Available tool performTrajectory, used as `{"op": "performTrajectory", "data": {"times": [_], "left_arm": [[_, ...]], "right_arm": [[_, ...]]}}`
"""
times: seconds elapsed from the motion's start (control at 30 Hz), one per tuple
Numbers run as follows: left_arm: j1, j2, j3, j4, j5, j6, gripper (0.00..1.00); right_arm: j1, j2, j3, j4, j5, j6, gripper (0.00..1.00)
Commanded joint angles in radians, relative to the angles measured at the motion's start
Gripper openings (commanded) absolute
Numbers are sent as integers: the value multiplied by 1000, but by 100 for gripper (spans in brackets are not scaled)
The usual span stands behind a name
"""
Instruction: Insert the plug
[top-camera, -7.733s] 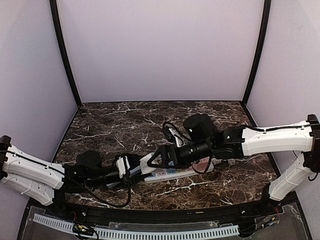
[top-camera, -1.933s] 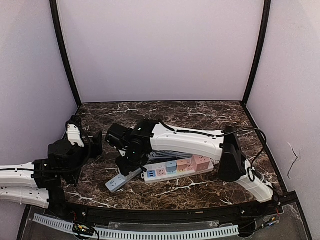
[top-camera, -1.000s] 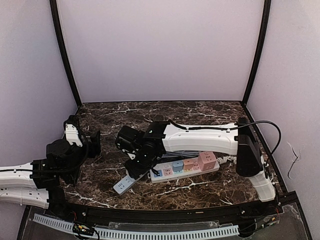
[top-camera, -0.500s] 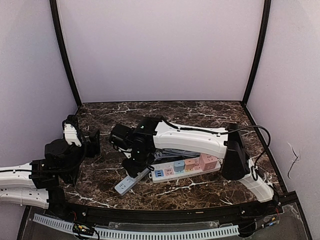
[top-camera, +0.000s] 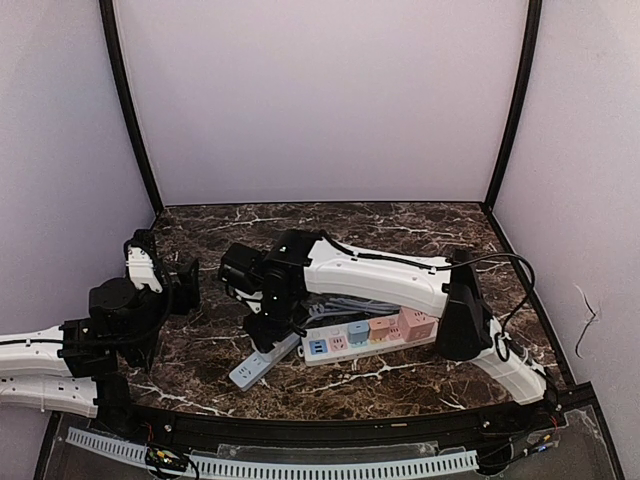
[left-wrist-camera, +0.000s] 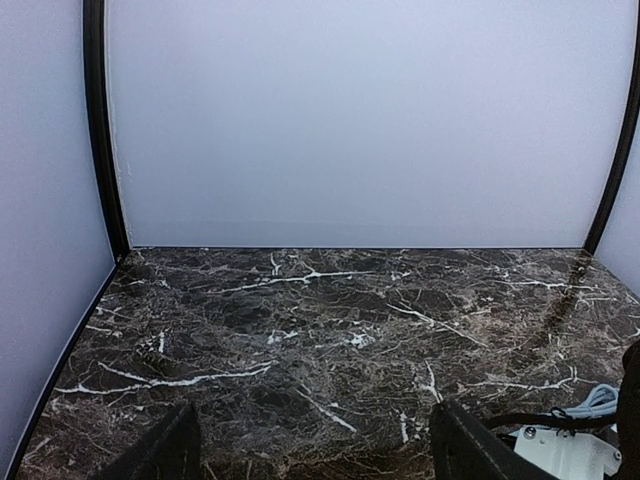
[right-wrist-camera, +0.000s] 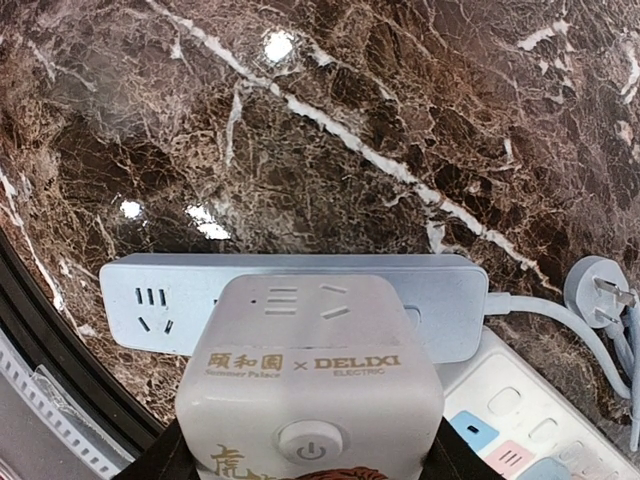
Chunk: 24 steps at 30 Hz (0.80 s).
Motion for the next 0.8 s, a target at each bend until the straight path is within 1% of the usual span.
{"op": "performTrajectory", "data": {"times": [0.0, 0.17, 0.3, 0.43, 0.5, 0.53, 0.63, 0.77], "left_arm": [[4, -10, -12, -19, 2, -5, 79], [5, -10, -14, -18, 5, -5, 79], [4, -10, -14, -16, 6, -5, 79], [4, -12, -14, -19, 6, -5, 79], [4, -13, -14, -18, 5, -4, 79], [5, -13, -13, -18, 5, -4, 79], [5, -11, -14, -18, 4, -4, 79], [3, -10, -14, -18, 6, -4, 79]], "right_arm": [[-2, 194, -69, 218, -51, 52, 0], [12, 214, -78, 302, -83, 48, 0], [12, 247, -55, 325, -80, 59, 3], [20, 246, -82, 370, -84, 61, 5], [28, 243, -89, 373, -79, 57, 0], [32, 235, -98, 366, -74, 52, 0], [40, 174, -168, 328, -46, 45, 0], [42, 20, -373, 303, 30, 48, 0]]}}
